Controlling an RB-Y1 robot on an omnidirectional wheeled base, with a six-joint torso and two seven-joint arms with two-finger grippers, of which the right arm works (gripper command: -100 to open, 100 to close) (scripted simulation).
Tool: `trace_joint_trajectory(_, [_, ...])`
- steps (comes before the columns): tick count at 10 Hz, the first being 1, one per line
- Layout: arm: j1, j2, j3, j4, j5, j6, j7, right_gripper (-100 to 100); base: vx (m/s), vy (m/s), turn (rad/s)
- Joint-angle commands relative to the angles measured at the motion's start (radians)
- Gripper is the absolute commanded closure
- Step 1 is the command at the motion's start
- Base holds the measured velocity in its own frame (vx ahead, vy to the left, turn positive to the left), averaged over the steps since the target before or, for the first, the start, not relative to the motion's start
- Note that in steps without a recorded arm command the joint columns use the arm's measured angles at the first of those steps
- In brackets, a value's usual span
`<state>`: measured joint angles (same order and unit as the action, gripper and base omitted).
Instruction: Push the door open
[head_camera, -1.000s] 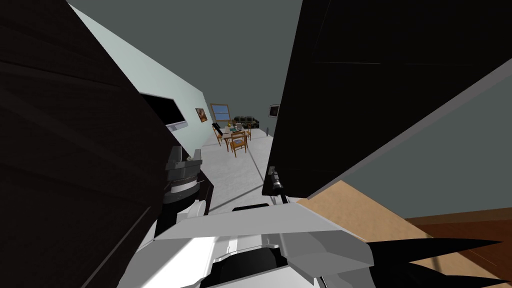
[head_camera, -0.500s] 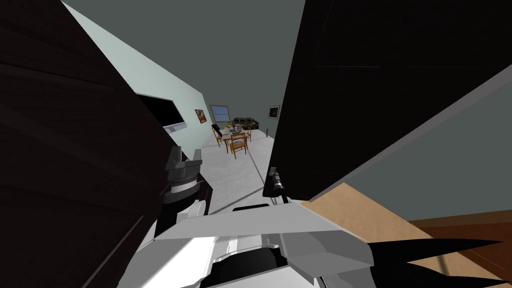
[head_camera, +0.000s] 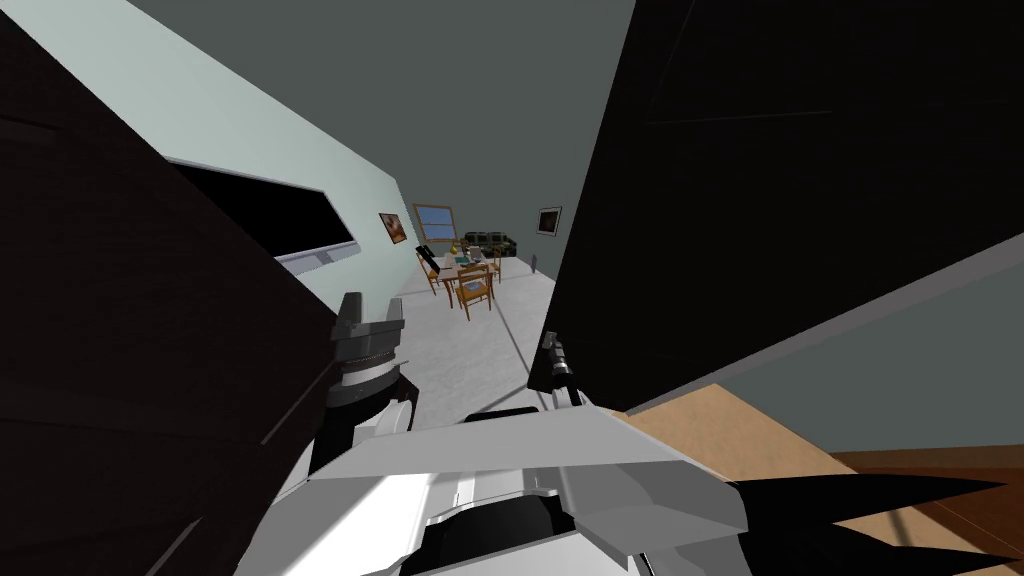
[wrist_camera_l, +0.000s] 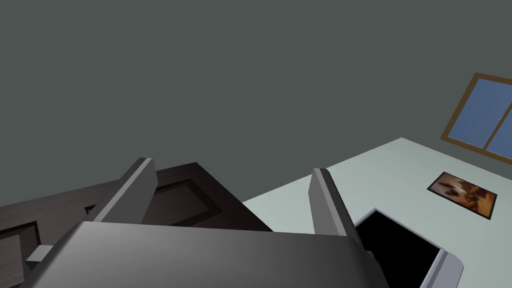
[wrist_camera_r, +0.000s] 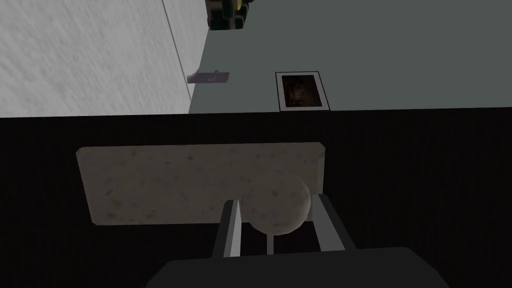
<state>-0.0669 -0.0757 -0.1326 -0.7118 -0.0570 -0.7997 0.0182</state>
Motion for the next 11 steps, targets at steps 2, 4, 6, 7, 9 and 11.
trace_joint_trajectory(2, [0.021,-0.013,-0.034,-0.03,-0.017,0.014,0.009,100,0.159,0.035,-0.06])
trace_joint_trajectory(4, [0.019,-0.018,-0.057,-0.027,-0.029,0.016,0.016,100,0.196,0.04,-0.121])
trace_joint_trajectory(6, [0.023,-0.009,-0.06,-0.037,-0.034,0.029,0.018,-100,0.088,0.062,-0.066])
trace_joint_trajectory(7, [0.023,-0.007,-0.061,-0.039,-0.035,0.031,0.018,-100,-0.194,0.12,-0.048])
trace_joint_trajectory(9, [0.023,0.004,-0.064,-0.045,-0.041,0.037,0.016,-100,-0.206,0.134,-0.059])
trace_joint_trajectory(11, [0.024,0.016,-0.067,-0.052,-0.047,0.043,0.015,-100,-0.203,0.171,-0.054])
